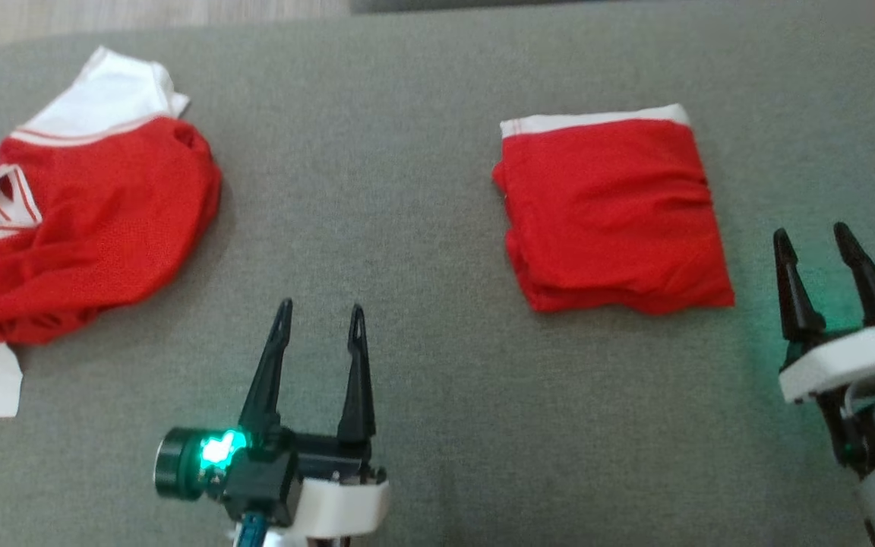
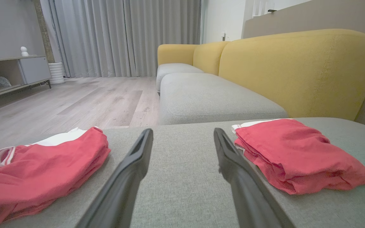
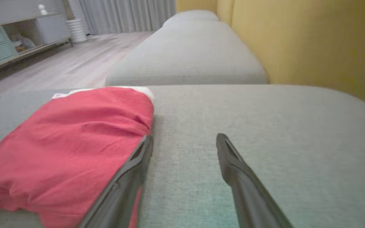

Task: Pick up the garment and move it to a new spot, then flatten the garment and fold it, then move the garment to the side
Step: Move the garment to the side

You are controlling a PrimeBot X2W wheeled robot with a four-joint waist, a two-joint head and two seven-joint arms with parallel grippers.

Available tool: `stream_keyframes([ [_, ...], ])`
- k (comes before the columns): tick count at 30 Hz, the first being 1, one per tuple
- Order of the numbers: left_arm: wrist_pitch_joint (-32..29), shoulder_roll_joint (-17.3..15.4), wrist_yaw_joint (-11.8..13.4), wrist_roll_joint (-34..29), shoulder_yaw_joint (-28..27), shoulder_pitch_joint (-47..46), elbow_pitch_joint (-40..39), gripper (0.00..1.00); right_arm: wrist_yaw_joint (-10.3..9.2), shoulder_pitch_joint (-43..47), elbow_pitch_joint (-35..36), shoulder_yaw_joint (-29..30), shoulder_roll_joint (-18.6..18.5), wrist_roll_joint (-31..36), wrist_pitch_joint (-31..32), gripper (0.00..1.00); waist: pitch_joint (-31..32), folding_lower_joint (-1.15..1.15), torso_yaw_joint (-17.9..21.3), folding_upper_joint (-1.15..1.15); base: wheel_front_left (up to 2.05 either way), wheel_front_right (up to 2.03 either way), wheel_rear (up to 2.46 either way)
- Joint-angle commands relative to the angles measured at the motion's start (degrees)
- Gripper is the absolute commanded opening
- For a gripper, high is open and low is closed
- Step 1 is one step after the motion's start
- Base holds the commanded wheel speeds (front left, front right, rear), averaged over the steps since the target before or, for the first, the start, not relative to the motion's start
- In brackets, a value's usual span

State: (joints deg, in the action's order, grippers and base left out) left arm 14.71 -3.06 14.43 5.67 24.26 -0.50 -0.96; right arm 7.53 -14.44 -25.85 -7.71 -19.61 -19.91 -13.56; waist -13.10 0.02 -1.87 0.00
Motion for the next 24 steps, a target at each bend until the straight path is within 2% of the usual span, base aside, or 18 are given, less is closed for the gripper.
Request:
stream_keyframes([
  [1, 0.29, 0.18, 0.99, 0.26, -0.56, -3.05, -2.24, 1.00, -0.04, -4.14, -0.95, -3.29, -2.23, -3.69, 1.93, 1.00, -3.59, -0.02, -0.95, 0.00, 0.00, 0.00, 0.00],
  [7, 0.29, 0.18, 1.74, -0.51, 0.74, -5.22, -1.50, 1.00, -0.04, -8.56, -3.12, -9.24, -4.09, -11.08, 3.41, 1.00, -5.67, -0.02, -1.62, 0.00, 0.00, 0.00, 0.00],
  [12, 0.29, 0.18, 2.25, -1.00, 1.03, -5.88, -0.86, 1.00, -0.04, -9.95, -4.33, -17.80, -5.47, -19.08, 9.15, 1.00, -6.33, -0.02, -1.92, 0.00, 0.00, 0.00, 0.00],
  [13, 0.29, 0.18, 2.38, -1.02, 1.02, -6.03, -0.83, 1.00, -0.04, -10.31, -4.47, -18.85, -6.04, -20.33, 9.75, 0.43, -6.49, -0.02, -1.91, 0.00, 0.00, 0.00, 0.00],
  [14, 0.29, 0.18, 2.56, -1.06, 0.99, -6.16, -0.83, 1.00, -0.04, -10.70, -4.49, -19.63, -6.61, -21.39, 9.72, 0.07, -6.64, -0.02, -1.82, 0.00, 0.00, 0.00, 0.00],
  [15, 0.29, 0.18, 2.78, -1.16, 0.91, -6.26, -0.87, 1.00, -0.04, -11.10, -4.41, -20.14, -7.16, -22.35, 9.38, 0.00, -6.81, -0.02, -1.60, 0.00, 0.00, 0.00, 0.00],
  [18, 0.29, 0.18, 3.29, -1.45, 0.55, -6.42, -1.13, 1.00, -0.04, -11.84, -3.25, -21.43, -9.51, -24.83, 8.23, 0.00, -7.61, -0.02, -0.26, 0.00, 0.00, 0.00, 0.00],
  [24, 0.29, 0.15, 2.82, -2.56, -0.53, -7.64, -1.37, 1.00, -0.04, -12.57, -0.29, -22.98, -18.31, -29.45, 6.82, 0.00, -11.02, -0.02, 4.88, 0.00, 0.00, 0.00, 0.00],
])
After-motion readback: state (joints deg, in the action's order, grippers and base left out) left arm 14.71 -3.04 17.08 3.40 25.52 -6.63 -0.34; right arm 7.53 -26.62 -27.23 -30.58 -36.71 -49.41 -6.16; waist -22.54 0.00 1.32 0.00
